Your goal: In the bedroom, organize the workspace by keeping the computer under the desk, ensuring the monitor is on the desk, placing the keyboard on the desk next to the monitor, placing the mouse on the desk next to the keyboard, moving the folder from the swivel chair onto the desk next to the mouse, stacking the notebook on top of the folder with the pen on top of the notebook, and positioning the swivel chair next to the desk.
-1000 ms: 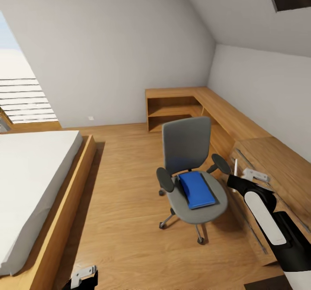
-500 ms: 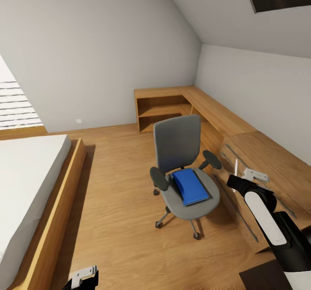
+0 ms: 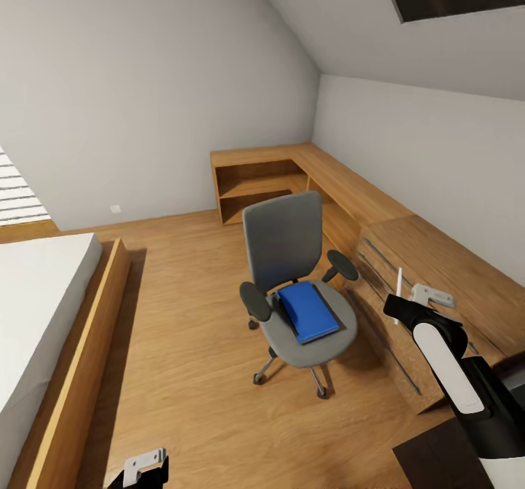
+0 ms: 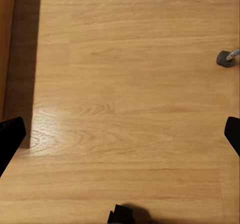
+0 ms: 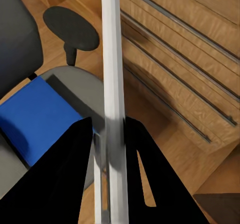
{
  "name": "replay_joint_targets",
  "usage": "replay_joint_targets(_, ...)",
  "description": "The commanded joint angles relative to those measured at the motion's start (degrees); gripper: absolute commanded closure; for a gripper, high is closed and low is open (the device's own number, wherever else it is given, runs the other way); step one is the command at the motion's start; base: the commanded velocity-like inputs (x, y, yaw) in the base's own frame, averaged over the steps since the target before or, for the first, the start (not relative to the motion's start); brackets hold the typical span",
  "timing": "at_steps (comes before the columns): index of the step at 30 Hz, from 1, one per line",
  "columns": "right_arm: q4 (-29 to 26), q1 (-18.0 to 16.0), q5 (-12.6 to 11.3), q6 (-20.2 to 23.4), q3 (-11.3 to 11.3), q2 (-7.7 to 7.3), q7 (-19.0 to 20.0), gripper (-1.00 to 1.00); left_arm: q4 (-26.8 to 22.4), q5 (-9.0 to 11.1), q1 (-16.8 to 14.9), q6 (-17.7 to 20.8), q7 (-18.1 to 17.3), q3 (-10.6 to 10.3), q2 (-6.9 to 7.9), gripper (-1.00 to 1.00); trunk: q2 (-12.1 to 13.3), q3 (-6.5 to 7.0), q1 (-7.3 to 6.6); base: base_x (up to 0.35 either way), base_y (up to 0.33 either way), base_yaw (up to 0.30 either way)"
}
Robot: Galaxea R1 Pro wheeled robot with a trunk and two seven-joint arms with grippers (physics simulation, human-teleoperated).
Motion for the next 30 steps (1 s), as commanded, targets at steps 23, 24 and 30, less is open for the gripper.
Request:
replay_joint_targets(23,3.04,-0.08,-0.38,-0.03,-5.18,-0.24,-0.75,1.0,-0.11,0.0,0.39,-0.39,0.53,-0.36,-0.7,-1.0,-0.13,-0.12,0.04,0.0,0.0,-0.211)
replay_joint_targets(24,3.3,-0.08,-0.38,-0.03,-5.31,-0.23,-0.74,1.0,-0.11,0.0,0.39,-0.39,0.53,-0.36,-0.69,-1.0,-0.13,-0.12,0.04,0.0,0.0,-0.27)
replay_joint_targets(30,4.5,-0.08,-0.36,-0.05,-6.55,-0.19,-0.68,1.0,-0.1,0.0,0.39,-0.4,0.53,-0.36,-0.63,-1.0,-0.13,-0.12,0.04,0.0,0.0,-0.27)
